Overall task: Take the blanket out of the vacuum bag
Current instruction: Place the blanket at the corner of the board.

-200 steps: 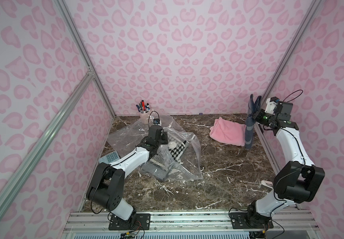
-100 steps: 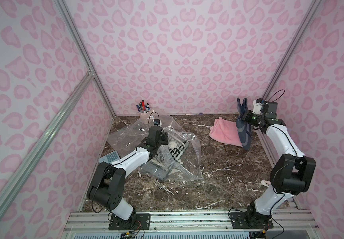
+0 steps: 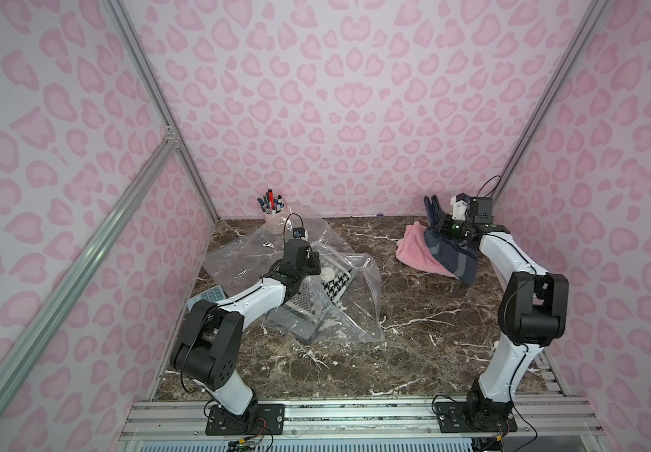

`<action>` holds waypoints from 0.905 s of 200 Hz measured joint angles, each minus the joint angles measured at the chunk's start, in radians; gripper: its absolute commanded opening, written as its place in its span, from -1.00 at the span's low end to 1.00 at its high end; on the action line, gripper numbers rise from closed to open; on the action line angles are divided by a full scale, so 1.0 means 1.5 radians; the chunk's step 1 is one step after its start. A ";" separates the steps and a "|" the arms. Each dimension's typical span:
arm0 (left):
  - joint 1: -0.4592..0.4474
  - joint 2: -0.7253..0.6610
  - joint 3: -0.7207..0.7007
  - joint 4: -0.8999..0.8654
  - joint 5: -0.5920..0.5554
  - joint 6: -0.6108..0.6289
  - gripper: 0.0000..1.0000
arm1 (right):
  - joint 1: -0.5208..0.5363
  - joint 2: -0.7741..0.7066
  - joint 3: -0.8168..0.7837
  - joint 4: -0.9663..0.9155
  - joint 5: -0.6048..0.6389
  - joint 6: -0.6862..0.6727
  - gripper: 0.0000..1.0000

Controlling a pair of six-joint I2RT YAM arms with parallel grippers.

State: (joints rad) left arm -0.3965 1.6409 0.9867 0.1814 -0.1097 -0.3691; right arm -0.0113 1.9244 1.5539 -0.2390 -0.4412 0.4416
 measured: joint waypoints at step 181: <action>-0.016 0.020 0.018 0.012 0.042 -0.029 -0.92 | 0.062 0.147 0.059 0.060 -0.130 -0.041 -0.44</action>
State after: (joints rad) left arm -0.4202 1.6707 1.0134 0.1997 -0.0467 -0.4122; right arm 0.0811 2.1445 1.6428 -0.1486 -0.6357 0.3794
